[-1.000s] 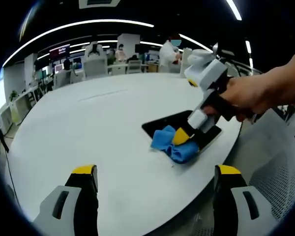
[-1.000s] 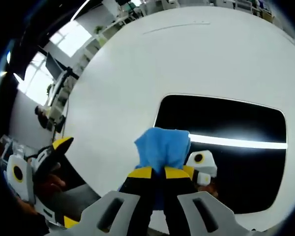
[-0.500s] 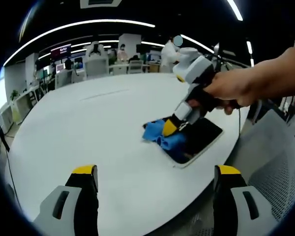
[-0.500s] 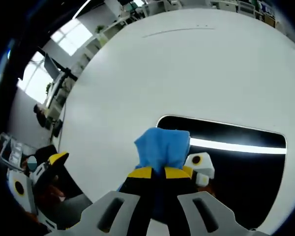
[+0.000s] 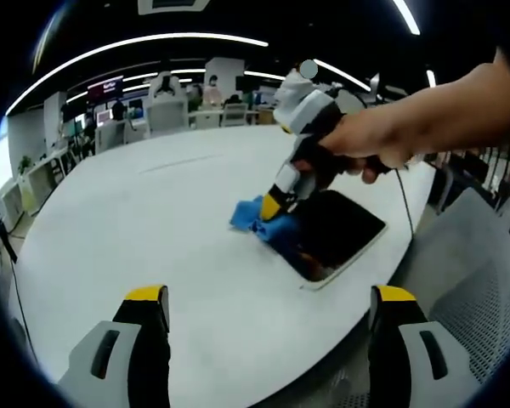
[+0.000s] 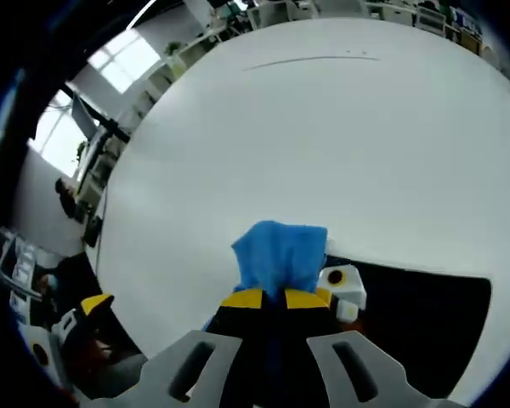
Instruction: Wipe the mirror surface with the cleaning cloth until all visible marks leave the cleaned area.
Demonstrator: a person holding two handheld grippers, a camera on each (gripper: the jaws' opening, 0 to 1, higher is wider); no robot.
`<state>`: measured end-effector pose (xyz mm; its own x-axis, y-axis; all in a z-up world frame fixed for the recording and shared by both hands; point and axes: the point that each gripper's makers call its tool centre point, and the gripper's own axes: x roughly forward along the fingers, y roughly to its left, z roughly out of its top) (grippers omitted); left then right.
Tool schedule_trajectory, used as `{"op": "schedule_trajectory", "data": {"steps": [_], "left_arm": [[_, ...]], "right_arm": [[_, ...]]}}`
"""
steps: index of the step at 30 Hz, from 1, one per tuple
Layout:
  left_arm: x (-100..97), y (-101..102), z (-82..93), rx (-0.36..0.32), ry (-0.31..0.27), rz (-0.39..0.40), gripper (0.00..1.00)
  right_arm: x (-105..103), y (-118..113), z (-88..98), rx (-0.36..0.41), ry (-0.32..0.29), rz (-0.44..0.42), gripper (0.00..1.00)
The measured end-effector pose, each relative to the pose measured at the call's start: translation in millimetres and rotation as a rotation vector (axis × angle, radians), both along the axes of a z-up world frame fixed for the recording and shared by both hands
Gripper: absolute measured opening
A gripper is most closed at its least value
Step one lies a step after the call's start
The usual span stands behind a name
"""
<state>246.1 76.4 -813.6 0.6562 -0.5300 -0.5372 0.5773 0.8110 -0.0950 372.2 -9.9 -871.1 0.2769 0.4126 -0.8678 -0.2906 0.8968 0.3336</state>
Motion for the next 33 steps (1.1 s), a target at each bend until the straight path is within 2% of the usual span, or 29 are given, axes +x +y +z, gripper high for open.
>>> {"op": "schedule_trajectory", "data": {"steps": [7, 19, 24, 33], "left_arm": [[-1.2, -1.6, 0.1, 0.004, 0.006, -0.007, 0.98], [0.6, 0.4, -0.9, 0.002, 0.0, 0.001, 0.98], [-0.4, -1.2, -0.7, 0.002, 0.006, -0.005, 0.99], [2.3, -1.2, 4.0, -0.02, -0.022, 0.0, 0.99]], "right_arm": [[4.2, 0.4, -0.1, -0.013, -0.021, 0.013, 0.01], [2.4, -1.3, 0.7, 0.01, -0.006, -0.003, 0.01], [1.9, 0.1, 0.8, -0.003, -0.021, 0.01, 0.01], [6.0, -0.4, -2.2, -0.001, -0.011, 0.002, 0.01]]}}
